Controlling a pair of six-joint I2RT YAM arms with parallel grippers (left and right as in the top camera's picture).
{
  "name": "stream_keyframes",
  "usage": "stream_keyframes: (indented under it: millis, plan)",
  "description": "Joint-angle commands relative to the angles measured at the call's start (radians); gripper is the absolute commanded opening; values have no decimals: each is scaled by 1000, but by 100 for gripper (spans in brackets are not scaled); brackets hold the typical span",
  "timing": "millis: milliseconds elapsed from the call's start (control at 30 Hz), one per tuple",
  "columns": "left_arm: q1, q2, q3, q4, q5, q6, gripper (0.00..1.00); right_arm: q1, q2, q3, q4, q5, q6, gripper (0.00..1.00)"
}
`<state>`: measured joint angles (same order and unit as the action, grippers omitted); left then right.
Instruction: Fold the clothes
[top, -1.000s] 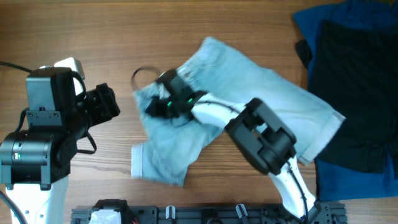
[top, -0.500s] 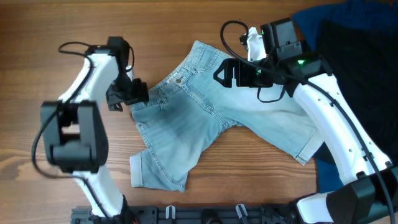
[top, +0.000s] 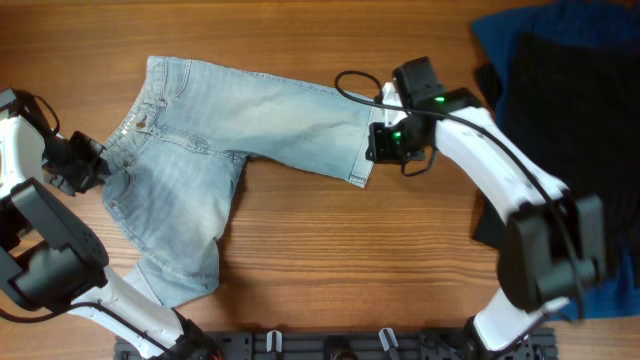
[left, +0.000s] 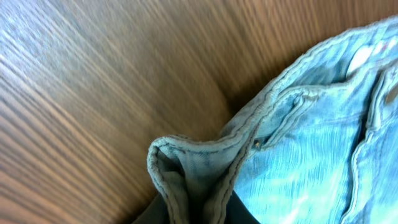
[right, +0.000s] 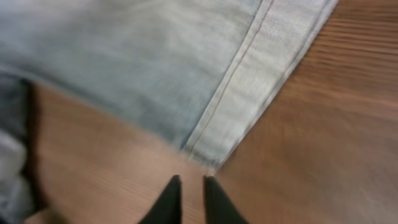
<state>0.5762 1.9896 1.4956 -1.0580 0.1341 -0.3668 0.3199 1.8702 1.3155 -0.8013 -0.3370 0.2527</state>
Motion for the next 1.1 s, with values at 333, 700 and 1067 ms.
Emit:
stream_keyframes:
  millis: [333,700,1067]
  plan:
    - [-193,-520,8,-196,213,304,59,-294,232,420,-96,-252,-159,26]
    - [-239,-537,8,-279,244,307,57,594,380,242,321,-246,123,69]
    - [-239,-631,8,-278,273,307,60,453,280,293,204,48,119,4]
